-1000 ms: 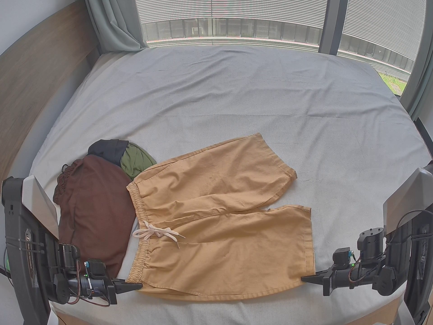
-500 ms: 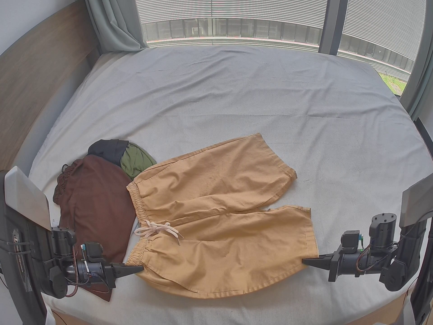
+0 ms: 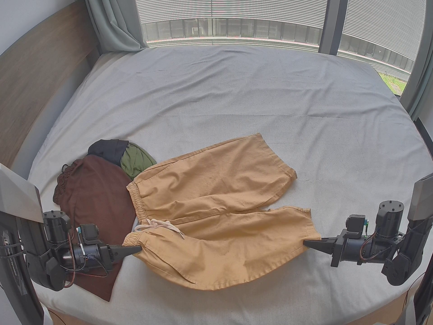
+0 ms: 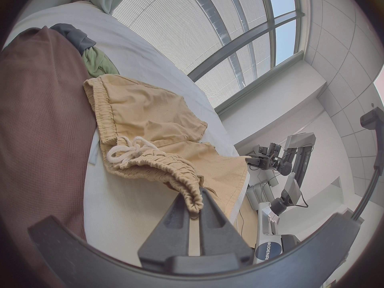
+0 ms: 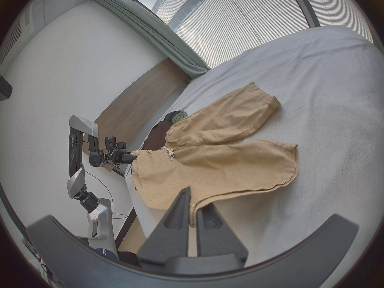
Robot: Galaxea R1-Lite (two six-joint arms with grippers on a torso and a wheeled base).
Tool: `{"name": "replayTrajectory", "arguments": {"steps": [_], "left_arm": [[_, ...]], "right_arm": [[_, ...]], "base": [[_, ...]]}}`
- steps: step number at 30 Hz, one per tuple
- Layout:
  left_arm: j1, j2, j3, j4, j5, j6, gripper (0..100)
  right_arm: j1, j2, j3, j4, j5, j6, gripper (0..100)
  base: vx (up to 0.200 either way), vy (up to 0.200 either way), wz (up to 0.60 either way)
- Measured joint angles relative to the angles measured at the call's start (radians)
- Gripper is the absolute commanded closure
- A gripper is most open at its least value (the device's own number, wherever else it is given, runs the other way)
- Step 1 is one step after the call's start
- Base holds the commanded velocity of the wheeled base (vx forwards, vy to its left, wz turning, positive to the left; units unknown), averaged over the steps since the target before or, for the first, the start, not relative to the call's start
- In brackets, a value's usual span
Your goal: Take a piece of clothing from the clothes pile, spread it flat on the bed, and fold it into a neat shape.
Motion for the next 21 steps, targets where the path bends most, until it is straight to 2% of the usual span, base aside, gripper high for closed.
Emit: {"name": "replayTrajectory", "arguments": {"steps": [17, 21], "left_arm": [[0.003, -0.023, -0.044, 0.000, 0.007, -0.026, 100], [0.005, -0.024, -0.067, 0.000, 0.036, -0.030, 100]], "right_arm": [[-0.003, -0.056, -0.056, 0.000, -0.006, 0.073, 100], [-0.006, -0.064, -0.066, 0.000, -0.007, 0.075, 100]], "base": [[0.000, 0.000, 0.00], [0.000, 0.000, 0.00]]}}
